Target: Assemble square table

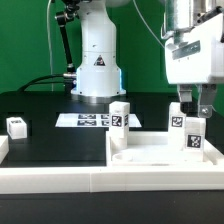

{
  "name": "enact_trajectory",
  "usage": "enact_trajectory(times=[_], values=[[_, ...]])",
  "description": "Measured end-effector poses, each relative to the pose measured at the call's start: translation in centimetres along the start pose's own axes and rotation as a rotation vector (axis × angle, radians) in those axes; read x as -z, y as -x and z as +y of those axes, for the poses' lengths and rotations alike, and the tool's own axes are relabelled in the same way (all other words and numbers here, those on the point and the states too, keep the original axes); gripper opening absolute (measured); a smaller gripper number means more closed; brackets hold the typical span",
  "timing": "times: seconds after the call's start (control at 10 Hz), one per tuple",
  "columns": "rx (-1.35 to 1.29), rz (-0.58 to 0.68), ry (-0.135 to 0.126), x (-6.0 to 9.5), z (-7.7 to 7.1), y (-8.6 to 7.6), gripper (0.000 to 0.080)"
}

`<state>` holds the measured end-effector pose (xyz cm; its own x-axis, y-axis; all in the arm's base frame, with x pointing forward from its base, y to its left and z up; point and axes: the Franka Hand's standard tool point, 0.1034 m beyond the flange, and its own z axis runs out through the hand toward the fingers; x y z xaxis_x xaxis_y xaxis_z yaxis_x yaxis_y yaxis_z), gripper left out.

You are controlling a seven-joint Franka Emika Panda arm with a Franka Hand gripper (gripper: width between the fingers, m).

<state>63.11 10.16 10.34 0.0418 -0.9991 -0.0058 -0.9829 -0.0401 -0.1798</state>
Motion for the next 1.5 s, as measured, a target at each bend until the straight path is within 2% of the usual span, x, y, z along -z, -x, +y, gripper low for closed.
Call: enact_trajectory(times=[0.1, 0.2, 0.4, 0.5, 0.6, 1.0, 1.1, 1.2, 1.3, 1.5], values=[[0.226, 0.002, 0.044, 0.2, 0.1, -0.5, 0.0649], [0.297, 0.003, 0.026, 0.6, -0.4, -1.0, 0.0649], [0.469, -0.055, 0.015, 0.8, 0.1, -2.3, 0.0649], [0.461, -0.053, -0.013, 1.3, 0.3, -2.7, 0.0649], [0.458, -0.045, -0.029, 1.6, 0.9, -2.7, 0.0649], [0.461, -0.038, -0.025, 1.3, 0.9, -3.4, 0.0649], [0.608, -0.026, -0.018, 1.2, 1.2, -4.5, 0.0649], [0.716, -0.019, -0.012, 1.1, 1.5, -6.5, 0.0649], [0.777, -0.016, -0.008, 1.1, 1.8, -8.1, 0.0649], [0.769, -0.012, -0.004, 1.0, 2.0, -10.0, 0.0649]])
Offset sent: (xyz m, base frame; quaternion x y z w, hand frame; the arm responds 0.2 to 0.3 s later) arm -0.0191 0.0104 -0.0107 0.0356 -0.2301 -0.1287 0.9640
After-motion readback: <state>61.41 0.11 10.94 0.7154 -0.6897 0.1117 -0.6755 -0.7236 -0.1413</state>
